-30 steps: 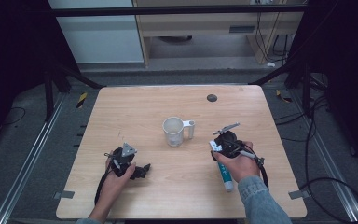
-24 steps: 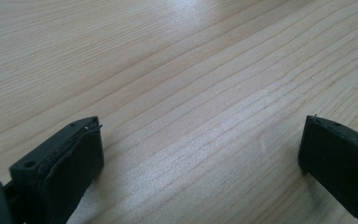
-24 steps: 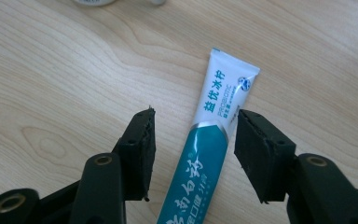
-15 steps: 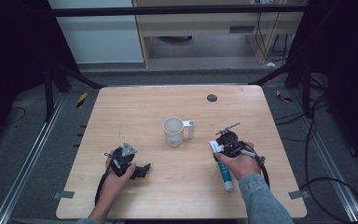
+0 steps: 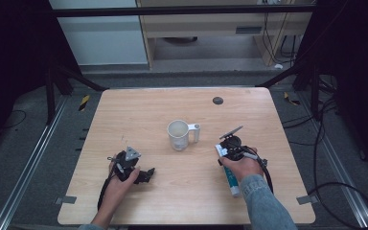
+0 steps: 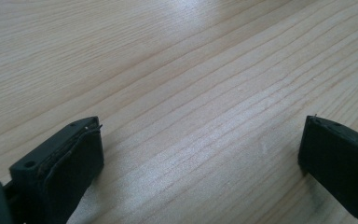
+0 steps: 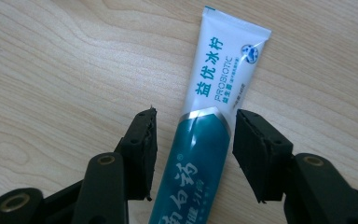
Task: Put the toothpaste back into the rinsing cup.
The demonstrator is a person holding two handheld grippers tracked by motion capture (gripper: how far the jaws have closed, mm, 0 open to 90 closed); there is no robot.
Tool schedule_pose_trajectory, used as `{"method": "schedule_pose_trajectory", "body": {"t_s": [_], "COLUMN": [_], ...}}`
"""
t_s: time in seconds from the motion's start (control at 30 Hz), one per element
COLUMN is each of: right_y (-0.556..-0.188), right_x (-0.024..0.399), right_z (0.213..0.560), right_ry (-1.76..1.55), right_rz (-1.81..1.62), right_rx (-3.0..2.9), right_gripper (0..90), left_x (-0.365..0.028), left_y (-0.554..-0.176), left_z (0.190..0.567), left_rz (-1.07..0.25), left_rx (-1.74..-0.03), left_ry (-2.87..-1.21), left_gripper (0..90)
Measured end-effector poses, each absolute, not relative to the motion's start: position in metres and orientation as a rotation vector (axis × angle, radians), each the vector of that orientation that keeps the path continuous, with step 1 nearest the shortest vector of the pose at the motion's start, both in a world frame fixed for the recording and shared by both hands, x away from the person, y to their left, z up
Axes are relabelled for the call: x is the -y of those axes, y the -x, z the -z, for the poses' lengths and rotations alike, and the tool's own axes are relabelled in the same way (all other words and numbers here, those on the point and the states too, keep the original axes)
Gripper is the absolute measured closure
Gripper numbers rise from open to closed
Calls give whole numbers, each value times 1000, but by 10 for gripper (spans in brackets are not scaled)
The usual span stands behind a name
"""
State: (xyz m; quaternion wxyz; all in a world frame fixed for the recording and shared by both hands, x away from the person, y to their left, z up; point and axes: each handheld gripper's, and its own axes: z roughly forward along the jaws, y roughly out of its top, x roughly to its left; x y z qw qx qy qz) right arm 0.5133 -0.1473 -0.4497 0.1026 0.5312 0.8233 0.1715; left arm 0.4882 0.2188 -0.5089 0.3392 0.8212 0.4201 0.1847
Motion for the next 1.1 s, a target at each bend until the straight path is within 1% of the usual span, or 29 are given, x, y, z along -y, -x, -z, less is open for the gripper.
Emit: {"method": "schedule_pose_trajectory", "body": {"t_s": [0.6, 1.1], "right_y": [-523, -526], "right_x": [150, 148], "right_z": [465, 468], "right_ry": [-1639, -1643], "right_rz": [-498, -486], "right_rx": [-2417, -2412], "right_gripper": [492, 488], "left_x": [-219, -219], "left_y": [-488, -489], "left_z": [509, 509], "left_rz": [-481, -478], "left_rx": [-1094, -1092], "left_ry": [-2139, -2140], "left_gripper": [0, 0]}}
